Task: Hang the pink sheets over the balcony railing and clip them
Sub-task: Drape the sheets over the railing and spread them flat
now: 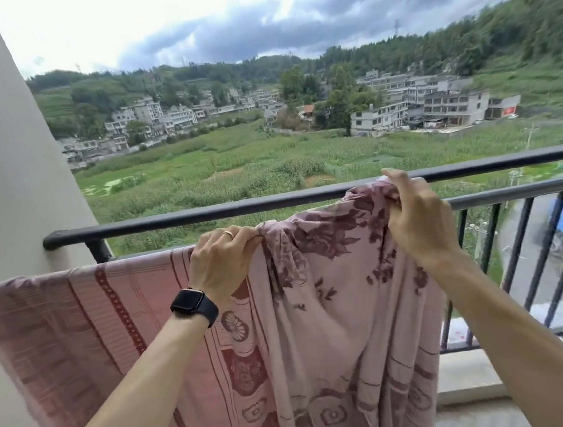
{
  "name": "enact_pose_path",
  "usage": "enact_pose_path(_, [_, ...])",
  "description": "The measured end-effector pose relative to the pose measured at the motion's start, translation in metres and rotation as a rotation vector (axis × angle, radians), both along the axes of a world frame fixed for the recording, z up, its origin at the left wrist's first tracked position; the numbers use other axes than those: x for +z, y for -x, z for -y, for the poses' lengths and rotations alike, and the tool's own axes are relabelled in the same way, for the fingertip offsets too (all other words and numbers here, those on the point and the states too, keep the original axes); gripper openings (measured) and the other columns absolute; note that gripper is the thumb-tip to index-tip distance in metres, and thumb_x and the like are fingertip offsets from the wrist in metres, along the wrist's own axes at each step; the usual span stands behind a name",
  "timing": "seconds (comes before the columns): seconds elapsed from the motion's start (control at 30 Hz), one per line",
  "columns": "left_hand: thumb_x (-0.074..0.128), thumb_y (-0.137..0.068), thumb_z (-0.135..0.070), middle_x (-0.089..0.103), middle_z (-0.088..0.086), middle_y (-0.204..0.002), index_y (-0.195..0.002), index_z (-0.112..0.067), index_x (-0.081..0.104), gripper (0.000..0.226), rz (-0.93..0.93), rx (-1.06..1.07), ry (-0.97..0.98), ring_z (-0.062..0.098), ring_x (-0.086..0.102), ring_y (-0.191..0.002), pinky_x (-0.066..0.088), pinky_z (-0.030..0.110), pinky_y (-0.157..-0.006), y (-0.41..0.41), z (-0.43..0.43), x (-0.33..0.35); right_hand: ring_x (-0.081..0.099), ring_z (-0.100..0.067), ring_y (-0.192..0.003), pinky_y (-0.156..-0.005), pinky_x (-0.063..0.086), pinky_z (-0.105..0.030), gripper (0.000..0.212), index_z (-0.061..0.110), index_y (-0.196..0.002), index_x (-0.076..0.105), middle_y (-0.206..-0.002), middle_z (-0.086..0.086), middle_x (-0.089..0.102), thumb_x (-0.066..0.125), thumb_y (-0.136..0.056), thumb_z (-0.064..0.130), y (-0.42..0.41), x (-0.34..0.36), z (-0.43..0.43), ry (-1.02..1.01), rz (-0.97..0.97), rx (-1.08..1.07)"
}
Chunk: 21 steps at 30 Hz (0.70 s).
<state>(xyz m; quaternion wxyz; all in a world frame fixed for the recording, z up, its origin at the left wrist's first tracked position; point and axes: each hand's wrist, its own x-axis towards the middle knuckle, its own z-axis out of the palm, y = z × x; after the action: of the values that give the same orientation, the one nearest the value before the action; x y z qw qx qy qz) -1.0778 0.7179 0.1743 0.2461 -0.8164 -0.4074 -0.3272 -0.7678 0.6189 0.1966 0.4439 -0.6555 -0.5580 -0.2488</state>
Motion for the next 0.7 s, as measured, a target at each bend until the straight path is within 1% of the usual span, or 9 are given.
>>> enact_pose_path(0.1, [0.045, -0.099, -0.044, 0.071, 0.004, -0.082, -0.094, -0.017, 0.070, 0.037, 0.027, 0.063, -0.014, 0.031, 0.067, -0.073, 0.050, 0.038, -0.066, 0.001, -0.011, 0.027, 0.055, -0.023, -0.058, -0.050, 0.040, -0.020, 0.028, 0.014, -0.121, 0.057, -0.096, -0.017, 0.057, 0.065, -0.094, 0.011, -0.033, 0.042, -0.023, 0.039, 0.001, -0.147])
enact_pose_path(0.13, [0.046, -0.099, -0.045, 0.071, 0.007, -0.081, -0.095, -0.019, 0.069, 0.035, 0.079, 0.104, 0.068, 0.033, 0.066, -0.073, 0.049, 0.038, -0.065, -0.001, -0.016, 0.037, 0.061, -0.032, -0.075, -0.058, 0.046, -0.026, 0.025, 0.012, -0.119, 0.062, -0.112, -0.020, 0.054, 0.065, -0.094, 0.011, -0.047, 0.048, -0.029, 0.091, -0.042, -0.227])
enact_pose_path(0.2, [0.041, -0.098, -0.052, 0.070, 0.010, -0.093, -0.102, -0.024, 0.063, 0.036, 0.162, 0.204, 0.293, 0.034, 0.065, -0.085, 0.051, 0.040, -0.072, -0.010, -0.024, 0.048, 0.051, -0.043, -0.113, -0.085, 0.050, -0.043, 0.025, 0.016, -0.116, 0.069, -0.140, -0.018, 0.041, 0.066, -0.091, 0.014, -0.072, 0.049, -0.036, 0.303, -0.124, -0.389])
enact_pose_path(0.3, [0.042, -0.097, -0.048, 0.068, 0.008, -0.109, -0.121, -0.024, 0.057, 0.037, 0.156, 0.212, 0.339, 0.030, 0.061, -0.103, 0.047, 0.044, -0.085, -0.032, -0.018, 0.040, 0.028, -0.041, -0.140, -0.111, 0.025, -0.062, 0.032, 0.023, -0.114, 0.070, -0.148, -0.011, 0.046, 0.066, -0.085, 0.036, -0.074, 0.030, -0.030, 0.416, -0.047, -0.452])
enact_pose_path(0.43, [0.032, -0.094, -0.060, 0.070, 0.001, -0.105, -0.112, -0.026, 0.065, 0.051, 0.097, 0.159, 0.228, 0.026, 0.061, -0.103, 0.038, 0.046, -0.099, -0.073, 0.013, 0.012, 0.039, -0.026, -0.138, -0.115, 0.012, -0.054, 0.047, 0.026, -0.118, 0.068, -0.135, -0.001, 0.061, 0.048, -0.090, 0.058, -0.039, -0.031, -0.005, 0.209, 0.083, -0.223])
enact_pose_path(0.5, [0.025, -0.094, -0.065, 0.071, 0.001, -0.102, -0.106, -0.027, 0.066, 0.057, 0.038, 0.219, 0.206, 0.027, 0.061, -0.101, 0.036, 0.047, -0.101, -0.087, 0.018, 0.002, 0.035, -0.026, -0.142, -0.118, 0.007, -0.054, 0.052, 0.028, -0.138, 0.054, -0.146, -0.002, 0.050, 0.047, -0.094, 0.057, -0.042, -0.062, 0.000, 0.187, 0.161, -0.169])
enact_pose_path(0.57, [0.022, -0.095, -0.065, 0.070, 0.003, -0.104, -0.109, -0.027, 0.064, 0.059, 0.055, 0.242, 0.220, 0.029, 0.060, -0.103, 0.034, 0.047, -0.102, -0.092, 0.021, -0.003, 0.041, -0.028, -0.138, -0.116, 0.018, -0.054, 0.046, 0.029, -0.142, 0.051, -0.144, -0.003, 0.051, 0.044, -0.101, 0.046, -0.065, -0.075, -0.003, 0.109, 0.259, -0.134])
enact_pose_path(0.63, [0.023, -0.097, -0.063, 0.068, 0.007, -0.112, -0.119, -0.029, 0.060, 0.055, 0.125, 0.251, 0.260, 0.031, 0.057, -0.111, 0.032, 0.047, -0.105, -0.085, 0.020, -0.008, 0.053, -0.028, -0.119, -0.101, 0.029, -0.049, 0.041, 0.028, -0.129, 0.061, -0.125, -0.004, 0.063, 0.033, -0.105, 0.045, -0.101, -0.069, -0.007, 0.071, 0.305, -0.159])
enact_pose_path(0.7, [0.022, -0.097, -0.063, 0.065, 0.008, -0.121, -0.130, -0.031, 0.052, 0.054, 0.228, 0.262, 0.275, 0.033, 0.053, -0.119, 0.029, 0.047, -0.108, -0.070, 0.018, -0.012, 0.058, -0.028, -0.095, -0.090, 0.031, -0.044, 0.058, 0.020, -0.104, 0.070, -0.097, -0.006, 0.070, 0.020, -0.105, 0.048, -0.147, -0.049, -0.008, 0.120, 0.245, -0.220])
